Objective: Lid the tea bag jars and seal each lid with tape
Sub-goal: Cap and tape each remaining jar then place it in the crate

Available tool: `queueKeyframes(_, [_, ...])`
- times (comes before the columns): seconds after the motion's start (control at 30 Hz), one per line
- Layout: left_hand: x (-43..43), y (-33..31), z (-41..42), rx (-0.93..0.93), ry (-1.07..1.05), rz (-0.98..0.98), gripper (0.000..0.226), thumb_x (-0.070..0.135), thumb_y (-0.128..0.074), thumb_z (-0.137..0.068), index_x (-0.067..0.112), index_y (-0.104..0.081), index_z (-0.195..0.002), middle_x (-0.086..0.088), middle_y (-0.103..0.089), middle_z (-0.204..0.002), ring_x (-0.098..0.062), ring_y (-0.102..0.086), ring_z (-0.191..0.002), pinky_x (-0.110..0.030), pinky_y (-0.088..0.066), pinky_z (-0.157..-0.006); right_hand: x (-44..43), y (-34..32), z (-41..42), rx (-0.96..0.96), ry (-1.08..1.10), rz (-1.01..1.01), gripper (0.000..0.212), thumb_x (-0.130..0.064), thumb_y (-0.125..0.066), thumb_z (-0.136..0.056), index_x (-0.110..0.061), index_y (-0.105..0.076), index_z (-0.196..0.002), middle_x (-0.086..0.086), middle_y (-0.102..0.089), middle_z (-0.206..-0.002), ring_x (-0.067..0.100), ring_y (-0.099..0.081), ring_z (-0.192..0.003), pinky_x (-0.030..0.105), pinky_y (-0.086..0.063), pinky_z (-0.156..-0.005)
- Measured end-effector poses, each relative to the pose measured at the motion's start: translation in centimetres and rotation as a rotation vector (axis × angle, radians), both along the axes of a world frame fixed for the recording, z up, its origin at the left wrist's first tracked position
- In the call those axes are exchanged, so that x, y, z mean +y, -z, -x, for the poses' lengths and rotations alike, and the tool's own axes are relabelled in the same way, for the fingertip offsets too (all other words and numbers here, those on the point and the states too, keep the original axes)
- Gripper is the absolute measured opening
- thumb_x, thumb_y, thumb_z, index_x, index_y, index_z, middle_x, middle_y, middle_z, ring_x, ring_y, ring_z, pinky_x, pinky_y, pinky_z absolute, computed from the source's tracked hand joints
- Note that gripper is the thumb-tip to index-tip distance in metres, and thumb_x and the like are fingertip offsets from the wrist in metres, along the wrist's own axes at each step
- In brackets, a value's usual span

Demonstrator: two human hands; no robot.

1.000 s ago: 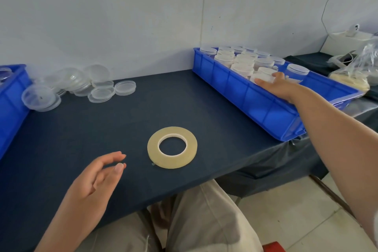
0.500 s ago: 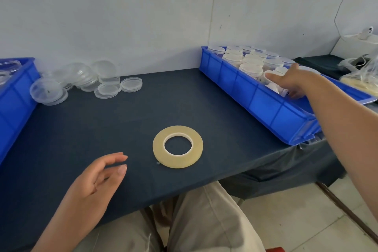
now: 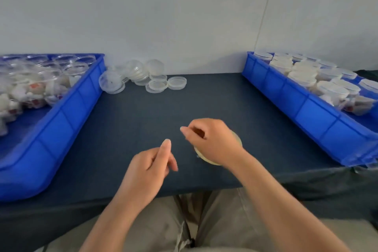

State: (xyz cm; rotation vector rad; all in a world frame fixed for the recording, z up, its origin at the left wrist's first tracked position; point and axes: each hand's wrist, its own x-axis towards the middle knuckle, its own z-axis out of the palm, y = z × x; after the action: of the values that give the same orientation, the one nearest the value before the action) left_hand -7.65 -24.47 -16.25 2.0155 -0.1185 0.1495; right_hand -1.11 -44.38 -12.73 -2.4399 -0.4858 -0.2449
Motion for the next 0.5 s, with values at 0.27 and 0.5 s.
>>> queueKeyframes(0.27, [5.5, -4.6, -0.6, -0.115, -0.045, -0.278, 0.032, 0.062, -0.05, -0.101, 0.041, -0.071, -0.087, 0.003, -0.065, -0.07, -0.013, -0.062, -0.062, -0.027, -0.047, -0.06, 4.3, 7.0, 1.0, -0.294, -0.149, 0.301, 0.051, -0.041, -0.06, -0.105, -0.021, -0.045, -0.061, -0.007, -0.044, -0.057, 0.016, -0.043, -0.049, 0.038, -0.04, -0.047])
queueKeyframes(0.5, [16.8, -10.4, -5.2, -0.121, -0.299, -0.504, 0.018, 0.05, -0.057, -0.097, 0.04, -0.072, -0.095, 0.027, -0.071, -0.091, 0.003, -0.066, -0.083, -0.027, -0.046, -0.073, 4.2, 7.6, 0.7, -0.32, -0.138, 0.279, 0.05, -0.039, -0.061, -0.103, -0.016, -0.049, -0.06, -0.003, -0.045, -0.056, 0.018, -0.046, -0.048, 0.044, -0.044, -0.049])
